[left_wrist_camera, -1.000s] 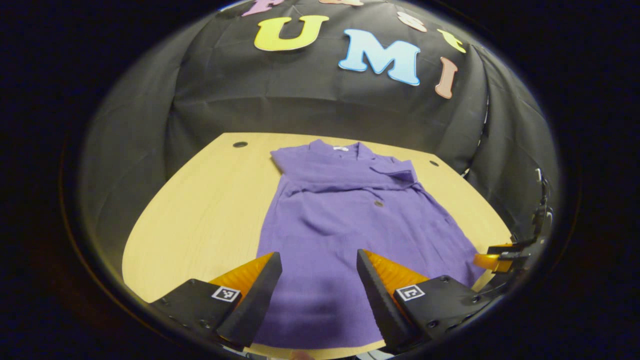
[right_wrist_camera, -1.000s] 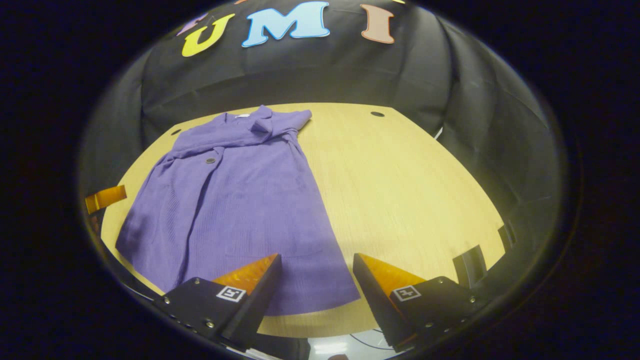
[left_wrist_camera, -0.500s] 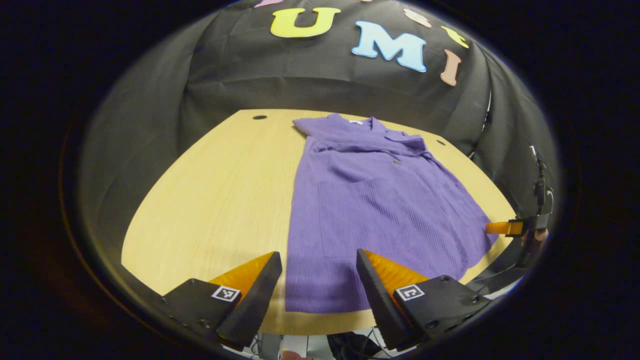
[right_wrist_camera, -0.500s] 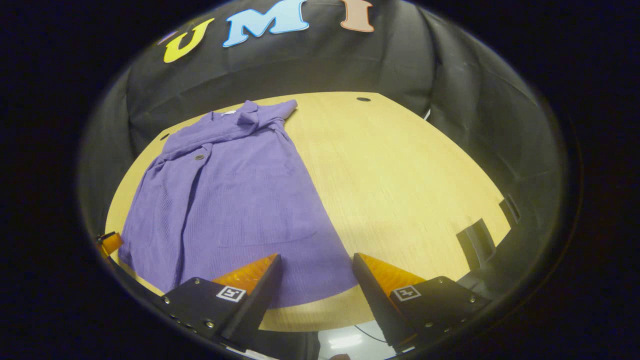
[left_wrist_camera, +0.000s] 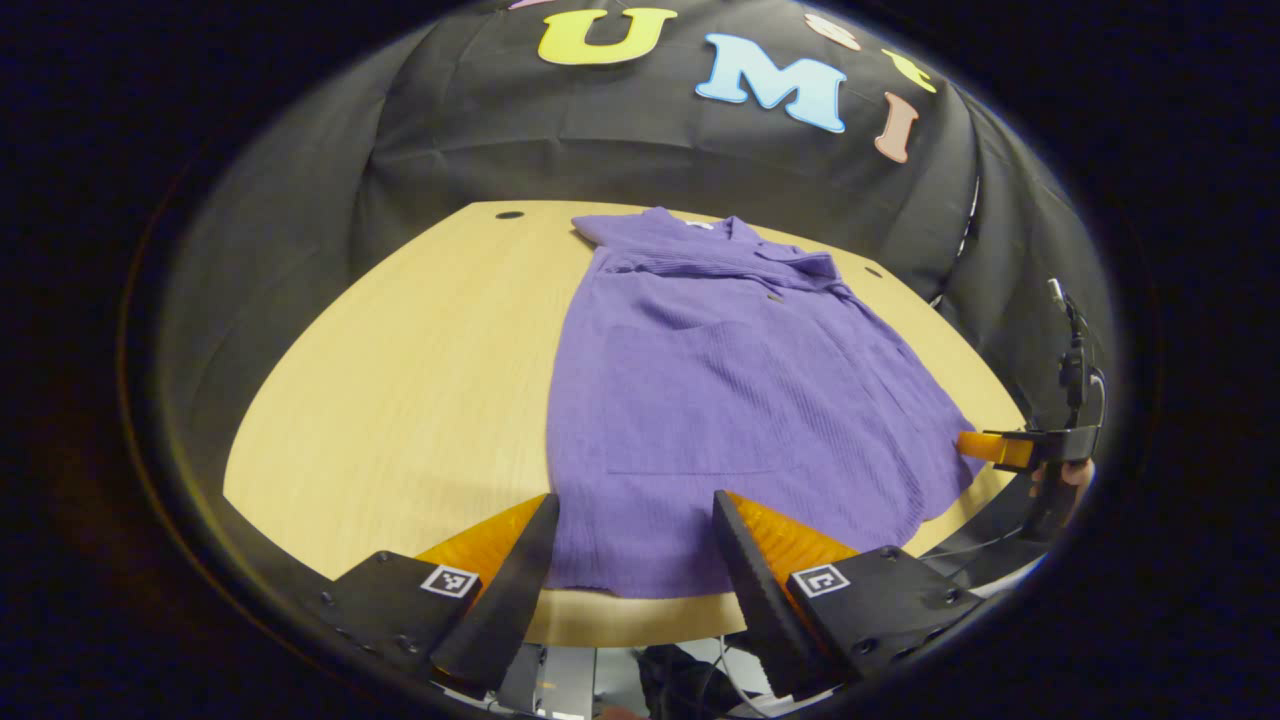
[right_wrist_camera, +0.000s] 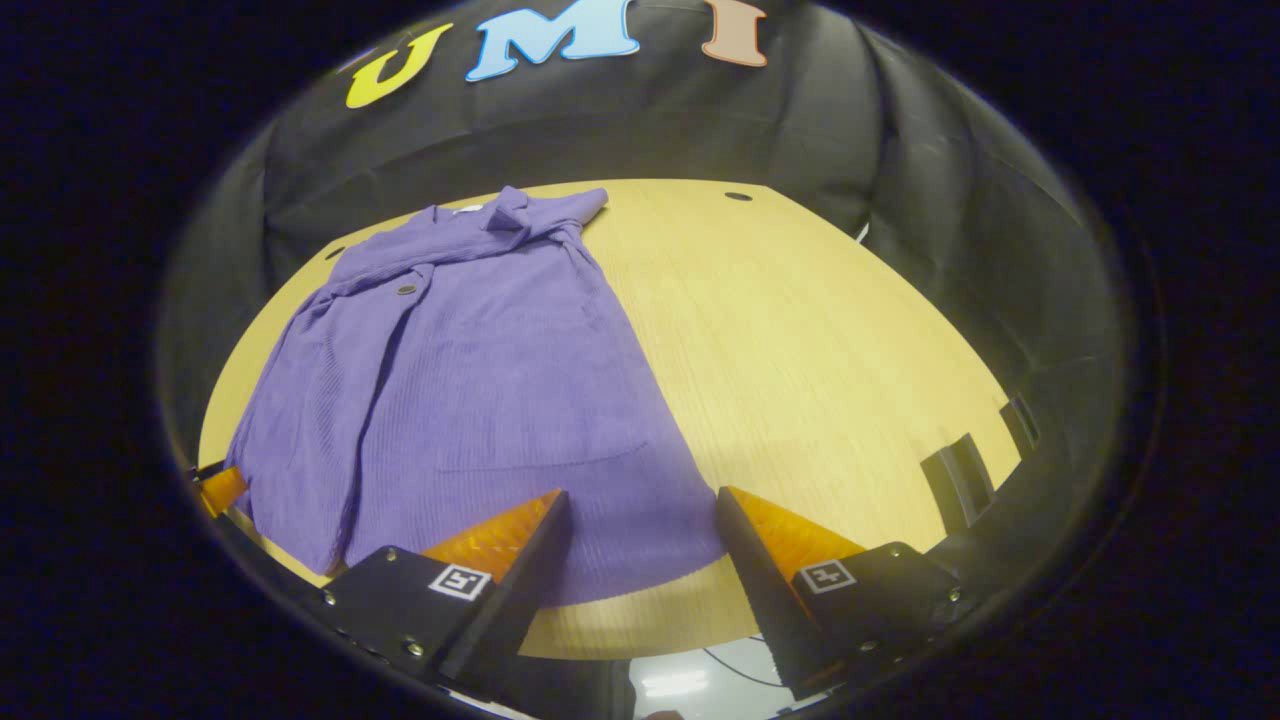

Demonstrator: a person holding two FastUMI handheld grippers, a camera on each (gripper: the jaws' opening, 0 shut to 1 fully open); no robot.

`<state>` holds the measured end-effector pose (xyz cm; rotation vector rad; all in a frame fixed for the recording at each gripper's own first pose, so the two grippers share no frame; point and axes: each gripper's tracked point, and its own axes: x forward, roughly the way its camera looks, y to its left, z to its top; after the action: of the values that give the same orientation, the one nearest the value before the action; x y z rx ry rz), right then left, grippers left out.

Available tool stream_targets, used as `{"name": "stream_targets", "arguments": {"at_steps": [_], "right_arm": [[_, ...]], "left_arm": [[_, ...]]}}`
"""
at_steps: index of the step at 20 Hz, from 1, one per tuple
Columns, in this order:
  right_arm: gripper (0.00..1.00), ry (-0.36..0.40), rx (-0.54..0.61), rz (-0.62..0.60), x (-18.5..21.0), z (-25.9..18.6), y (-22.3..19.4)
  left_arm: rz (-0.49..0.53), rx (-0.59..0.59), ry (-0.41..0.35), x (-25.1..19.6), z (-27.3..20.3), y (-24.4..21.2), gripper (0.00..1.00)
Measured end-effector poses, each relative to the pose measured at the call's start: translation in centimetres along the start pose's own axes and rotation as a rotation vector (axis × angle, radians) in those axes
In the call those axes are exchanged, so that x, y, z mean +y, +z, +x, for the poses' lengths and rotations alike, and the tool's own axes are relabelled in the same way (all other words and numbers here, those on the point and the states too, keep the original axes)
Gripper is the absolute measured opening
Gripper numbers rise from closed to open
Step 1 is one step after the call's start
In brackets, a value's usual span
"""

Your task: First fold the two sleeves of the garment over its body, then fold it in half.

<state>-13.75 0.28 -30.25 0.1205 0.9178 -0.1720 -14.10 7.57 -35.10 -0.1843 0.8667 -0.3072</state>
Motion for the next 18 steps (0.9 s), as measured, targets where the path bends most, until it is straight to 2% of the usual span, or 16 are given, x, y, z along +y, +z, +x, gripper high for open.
{"name": "stream_targets", "arguments": {"at_steps": [2, 3, 4, 6, 7, 8, 9, 10, 11, 12, 13, 14, 15, 16, 17, 18], "right_arm": [[0.97, 0.000, 0.000, 0.003, 0.1, 0.0, 0.1], [0.97, 0.002, 0.000, 0.000, 0.3, 0.1, 0.0], [0.96, -0.003, 0.002, 0.001, 0.4, 0.1, 0.1], [0.95, 0.006, 0.010, 0.000, 0.9, 0.1, 0.0], [0.86, 0.014, 0.011, -0.008, 1.2, 0.0, 0.1], [0.83, 0.019, 0.010, -0.017, 1.7, 0.1, 0.2], [0.69, 0.022, 0.007, -0.025, 2.1, 0.1, 0.3], [0.62, 0.029, 0.004, -0.035, 2.6, 0.1, 0.6], [0.47, 0.018, 0.002, -0.043, 2.9, 0.2, 0.4], [0.38, 0.014, 0.007, -0.060, 2.9, 0.1, 0.4], [0.37, 0.016, 0.014, -0.075, 2.8, 0.1, 0.4], [0.37, 0.021, -0.002, -0.072, 2.9, 0.0, 1.0], [0.23, 0.014, 0.008, -0.046, 3.2, 0.5, 0.7], [0.09, 0.014, 0.012, -0.046, 3.2, 0.6, 0.9], [0.09, 0.015, 0.014, -0.050, 3.2, 0.4, 0.9], [0.09, 0.020, 0.011, -0.068, 3.3, 0.4, 1.0]], "left_arm": [[0.010, 0.000, -0.022, -1.2, 0.4, -0.1, 0.98], [0.019, 0.001, -0.040, -1.8, 0.6, -0.1, 0.94], [0.019, 0.003, -0.056, -2.3, 0.8, -0.1, 0.98], [0.008, 0.000, -0.063, -2.5, 1.4, 0.1, 0.87], [-0.004, -0.002, -0.067, -2.5, 1.5, 0.1, 0.77], [-0.034, -0.005, -0.077, -2.4, 1.7, 0.3, 0.57], [-0.078, -0.007, -0.094, -2.3, 1.7, 0.4, 0.55], [-0.130, -0.008, -0.105, -2.1, 1.8, 0.5, 0.33], [-0.175, -0.010, -0.124, -2.0, 1.9, 0.7, 0.30], [-0.208, 0.000, -0.133, -1.9, 1.9, 0.6, 0.30], [-0.242, 0.015, -0.128, -1.5, 2.2, 0.0, 0.29], [-0.288, 0.009, -0.131, -1.3, 2.2, 0.6, 0.20], [-0.296, 0.020, -0.132, -1.4, 2.1, 0.7, 0.12], [-0.289, 0.020, -0.133, -1.6, 2.0, 0.6, 0.12], [-0.288, 0.016, -0.116, -1.7, 1.9, 0.5, 0.12], [-0.270, 0.025, -0.106, -1.8, 1.9, 0.5, 0.07]]}}
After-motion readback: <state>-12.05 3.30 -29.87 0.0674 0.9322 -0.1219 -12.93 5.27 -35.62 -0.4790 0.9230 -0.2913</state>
